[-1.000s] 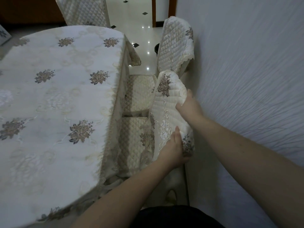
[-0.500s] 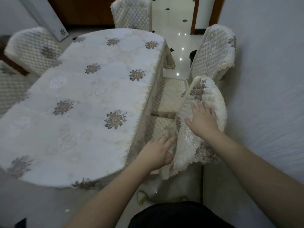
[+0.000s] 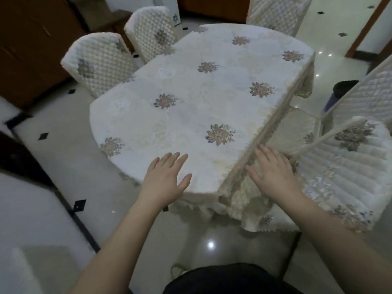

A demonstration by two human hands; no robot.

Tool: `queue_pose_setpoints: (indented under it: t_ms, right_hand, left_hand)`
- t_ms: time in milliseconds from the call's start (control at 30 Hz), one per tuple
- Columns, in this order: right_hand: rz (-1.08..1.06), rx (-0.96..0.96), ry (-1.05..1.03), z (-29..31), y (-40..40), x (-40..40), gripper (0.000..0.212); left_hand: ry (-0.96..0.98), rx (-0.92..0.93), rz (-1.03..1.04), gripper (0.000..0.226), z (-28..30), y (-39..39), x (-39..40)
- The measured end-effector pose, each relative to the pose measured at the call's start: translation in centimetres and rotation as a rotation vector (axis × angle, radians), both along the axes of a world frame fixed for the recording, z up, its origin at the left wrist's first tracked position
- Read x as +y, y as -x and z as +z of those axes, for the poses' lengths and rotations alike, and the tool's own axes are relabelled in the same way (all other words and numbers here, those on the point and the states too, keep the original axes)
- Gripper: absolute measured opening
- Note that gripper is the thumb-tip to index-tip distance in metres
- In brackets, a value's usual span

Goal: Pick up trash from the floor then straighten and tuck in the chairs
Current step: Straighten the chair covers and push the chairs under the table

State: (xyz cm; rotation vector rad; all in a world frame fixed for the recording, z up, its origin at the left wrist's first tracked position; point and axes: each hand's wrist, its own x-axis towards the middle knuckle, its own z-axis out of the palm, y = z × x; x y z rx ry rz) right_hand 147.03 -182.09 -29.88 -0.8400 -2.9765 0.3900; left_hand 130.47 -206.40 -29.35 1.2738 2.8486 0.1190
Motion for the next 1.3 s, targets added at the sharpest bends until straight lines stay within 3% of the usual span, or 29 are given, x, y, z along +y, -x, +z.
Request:
queue_pose_setpoints:
  t_ms: [400,633,967,1300]
  right_hand:
    - [0.406,-0.006,-0.061,0.5,15.2,-19.2,0.068]
    - [0.564,0.032,-0.004,0.9,20.8,-27.6,0.057]
    - [0.794,0.045,0.06,1.9,31.3,-33.3,0.076]
    - [0.954,0.074,0.095,2.4,42.5,-36.0,0.069]
  left_hand:
    - [-0.028,0.0,0.308,0.068,0.0,6.8,-18.5]
    - [-0.014,-0.017,0.471,0.074,0.0,8.7,-27.1]
    - [-0.044,0.065,0.626,0.068,3.7,16.3,-31.5]
    - [0.021,0.066,0.873,0.074,5.8,21.0,-37.7]
